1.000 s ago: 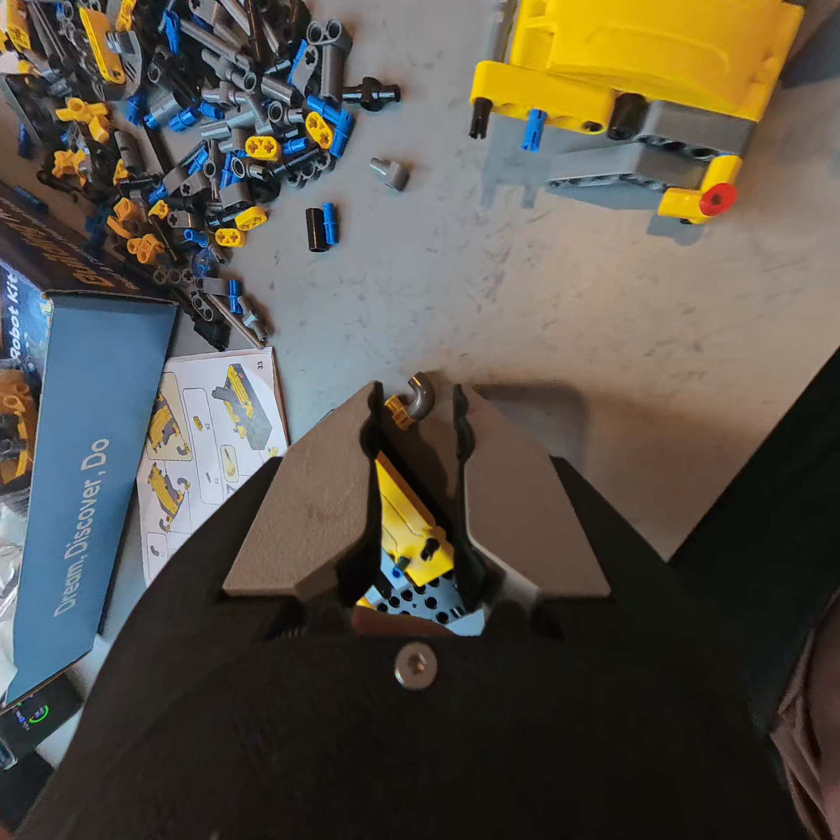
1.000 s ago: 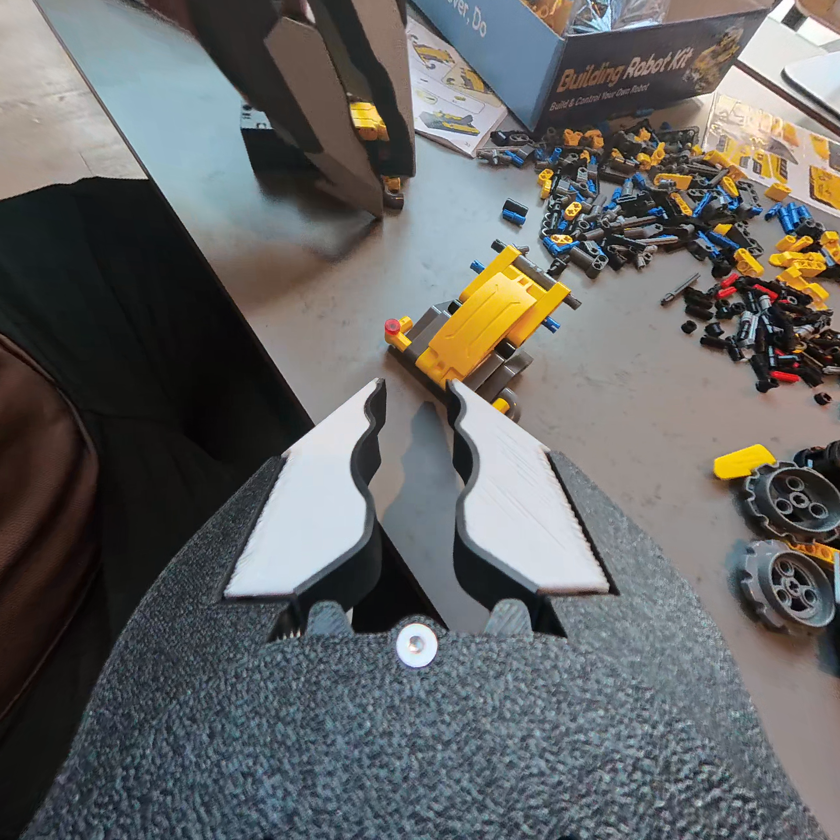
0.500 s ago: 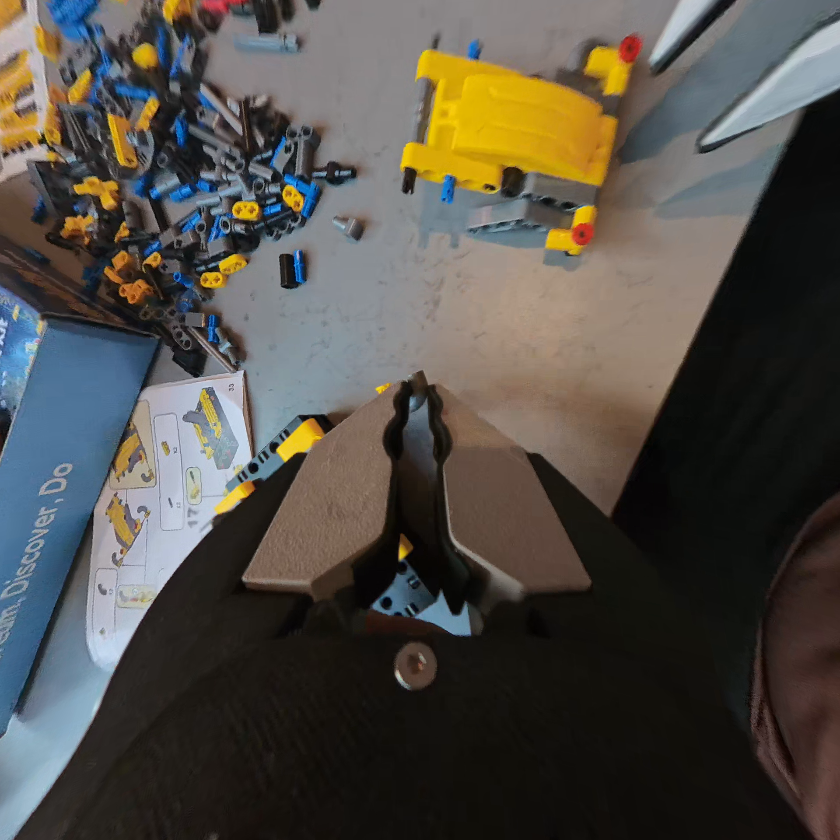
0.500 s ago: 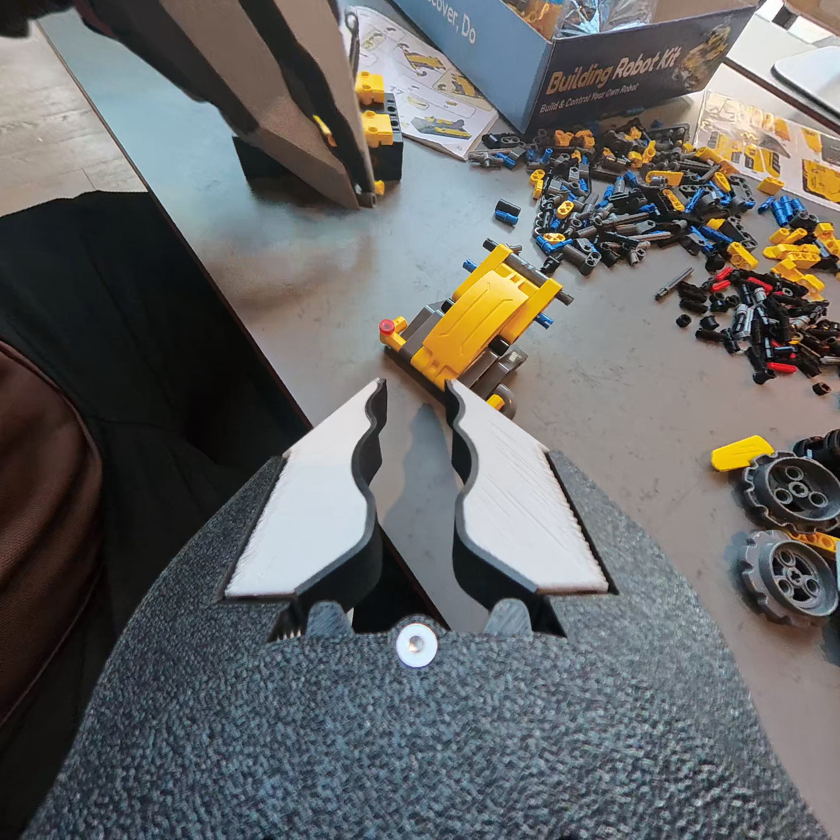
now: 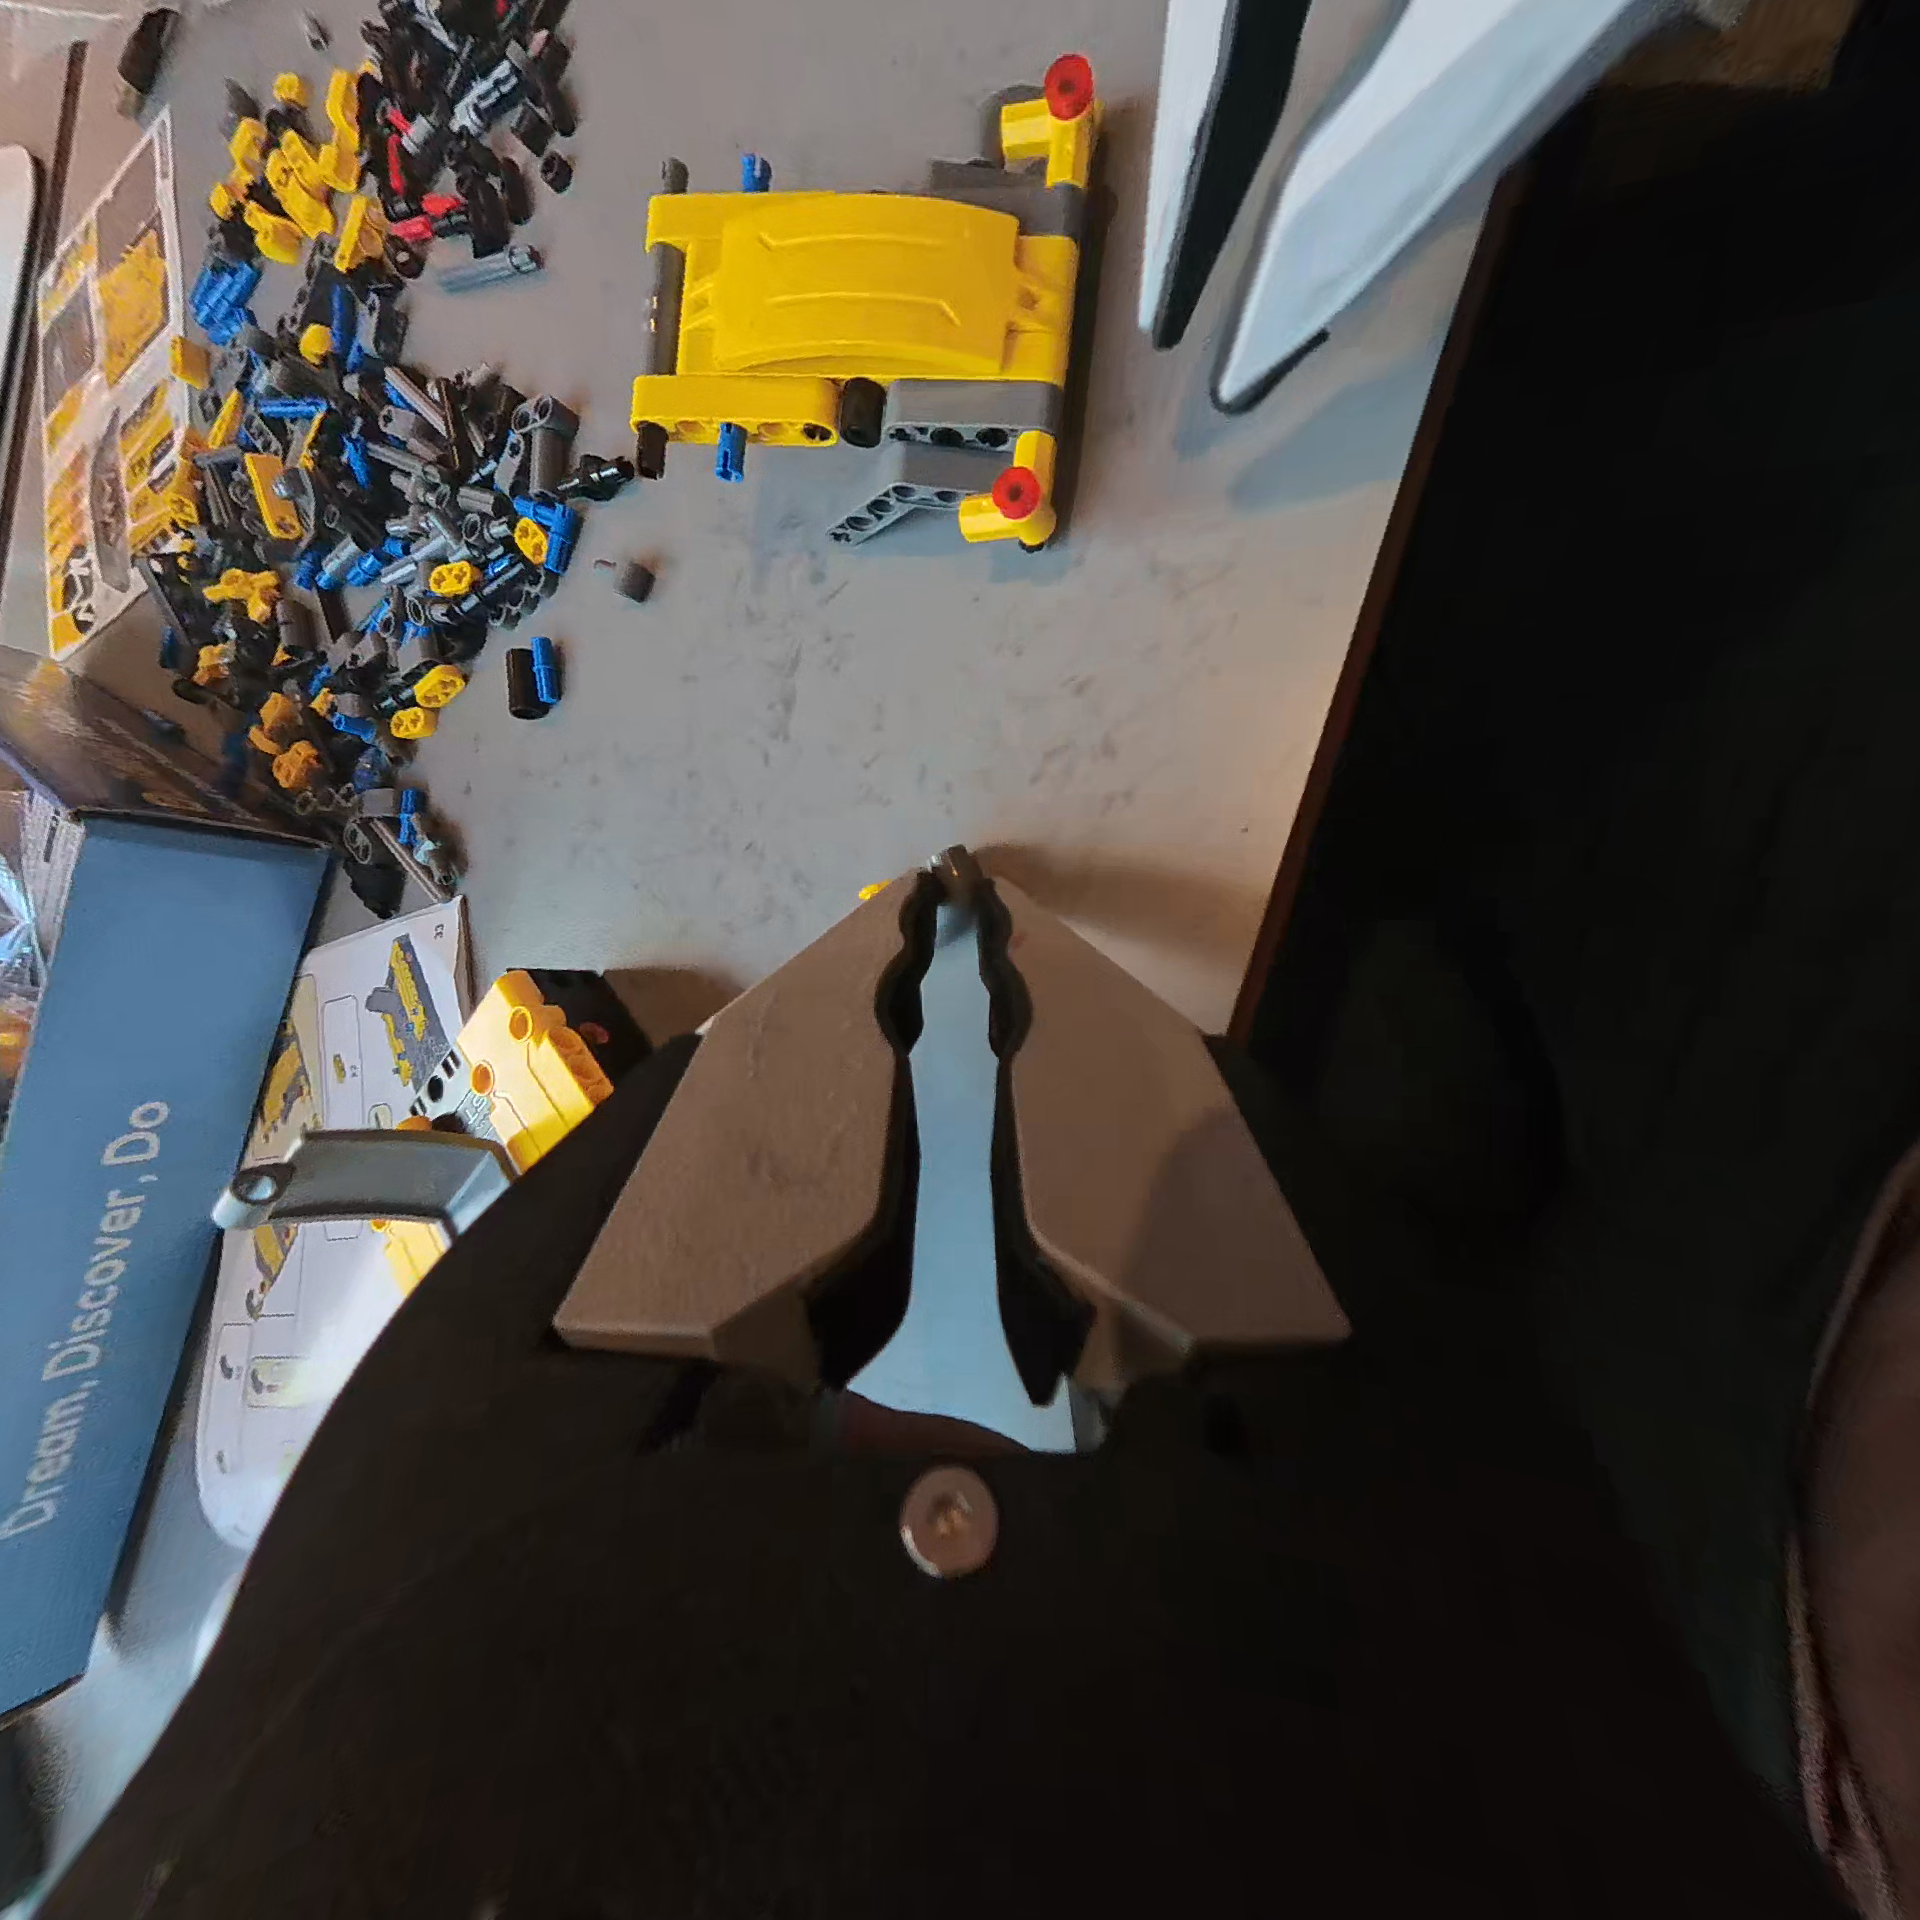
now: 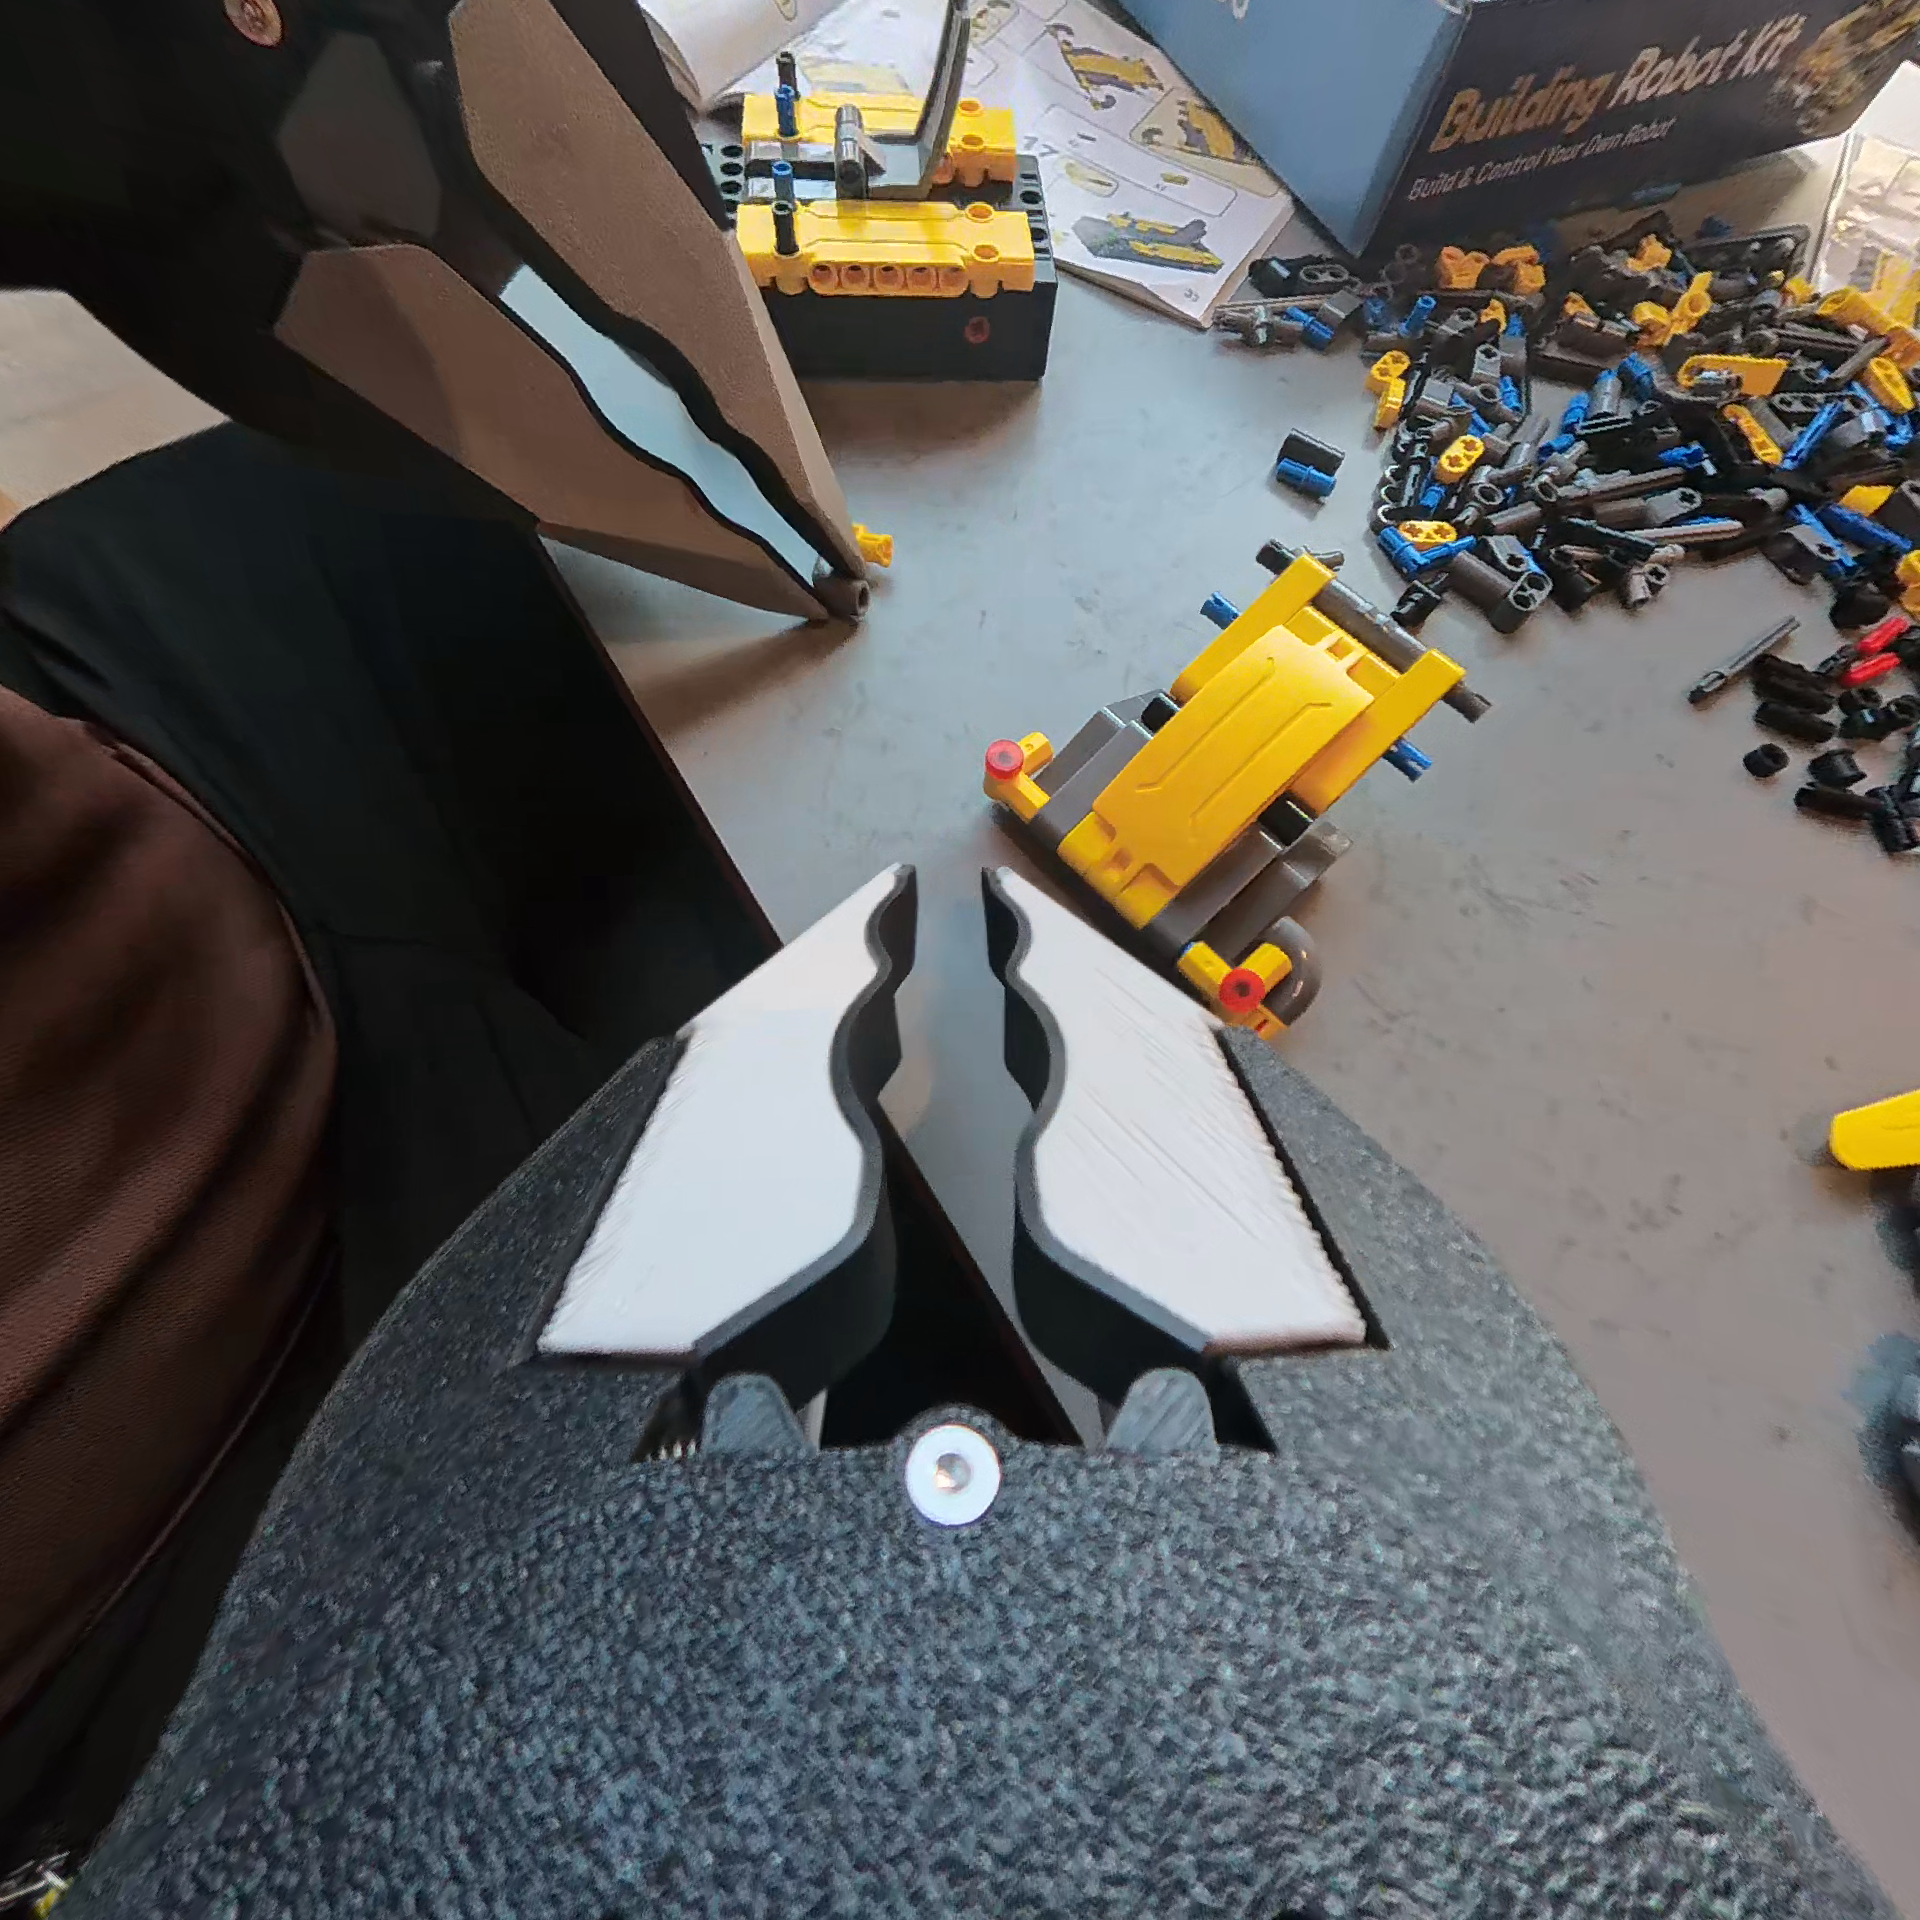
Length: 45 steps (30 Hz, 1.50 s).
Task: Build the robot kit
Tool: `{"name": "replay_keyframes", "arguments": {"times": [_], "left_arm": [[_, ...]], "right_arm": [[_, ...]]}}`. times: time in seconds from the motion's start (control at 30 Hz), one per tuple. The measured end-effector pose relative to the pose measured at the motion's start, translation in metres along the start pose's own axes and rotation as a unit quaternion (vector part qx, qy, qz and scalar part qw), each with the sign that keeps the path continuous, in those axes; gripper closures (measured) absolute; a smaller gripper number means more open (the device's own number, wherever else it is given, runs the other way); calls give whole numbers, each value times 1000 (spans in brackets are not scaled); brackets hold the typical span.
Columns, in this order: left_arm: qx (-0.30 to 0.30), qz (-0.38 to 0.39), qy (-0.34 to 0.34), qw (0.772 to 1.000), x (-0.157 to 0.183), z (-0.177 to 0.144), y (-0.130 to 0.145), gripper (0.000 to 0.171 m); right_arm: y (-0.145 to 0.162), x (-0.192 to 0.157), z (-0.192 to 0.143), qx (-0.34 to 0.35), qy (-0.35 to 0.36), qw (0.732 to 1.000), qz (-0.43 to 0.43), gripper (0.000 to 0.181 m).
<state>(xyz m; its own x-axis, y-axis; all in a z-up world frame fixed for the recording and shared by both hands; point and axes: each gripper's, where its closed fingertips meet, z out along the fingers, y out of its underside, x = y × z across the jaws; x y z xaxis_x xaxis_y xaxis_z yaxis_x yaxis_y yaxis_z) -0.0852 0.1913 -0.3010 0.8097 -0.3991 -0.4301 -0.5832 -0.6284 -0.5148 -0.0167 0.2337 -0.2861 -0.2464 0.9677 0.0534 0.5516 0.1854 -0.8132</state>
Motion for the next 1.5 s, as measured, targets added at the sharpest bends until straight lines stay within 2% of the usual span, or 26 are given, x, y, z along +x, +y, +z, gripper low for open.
{"name": "replay_keyframes", "arguments": {"times": [0.23, 0.53, 0.63, 0.73, 0.83, 0.97, 1.1, 1.23, 1.43, 1.5], "left_arm": [[23, -18, 9, 1000, 4, 1, -5, 167], [69, -38, 11, 997, 6, -4, -6, 167], [112, -72, 20, 991, 5, -13, -12, 167], [174, -145, 40, 973, 3, -25, -27, 167], [228, -230, 75, 943, 0, -36, -42, 167], [293, -322, 149, 888, 3, -50, -62, 167], [339, -411, 252, 808, 7, -65, -75, 167], [356, -487, 318, 731, 2, -69, -77, 167], [358, -530, 370, 674, 3, -72, -79, 168], [357, -533, 372, 671, 3, -71, -79, 168]], "right_arm": [[-2, -3, 8, -10, 23, 1000, -12, 163], [-12, 5, 4, 32, 21, 999, 25, 163], [-18, -2, 4, 43, 13, 999, -2, 163], [-26, -13, 5, 54, 5, 998, -32, 160], [-36, -18, 5, 68, 16, 996, -59, 156], [-51, -25, 5, 95, 34, 991, -86, 154], [-69, -28, -3, 131, 75, 981, -122, 154], [-76, -33, -8, 145, 95, 973, -154, 162], [-74, -35, -6, 140, 89, 974, -155, 165], [-73, -35, -6, 136, 83, 976, -147, 165]]}}
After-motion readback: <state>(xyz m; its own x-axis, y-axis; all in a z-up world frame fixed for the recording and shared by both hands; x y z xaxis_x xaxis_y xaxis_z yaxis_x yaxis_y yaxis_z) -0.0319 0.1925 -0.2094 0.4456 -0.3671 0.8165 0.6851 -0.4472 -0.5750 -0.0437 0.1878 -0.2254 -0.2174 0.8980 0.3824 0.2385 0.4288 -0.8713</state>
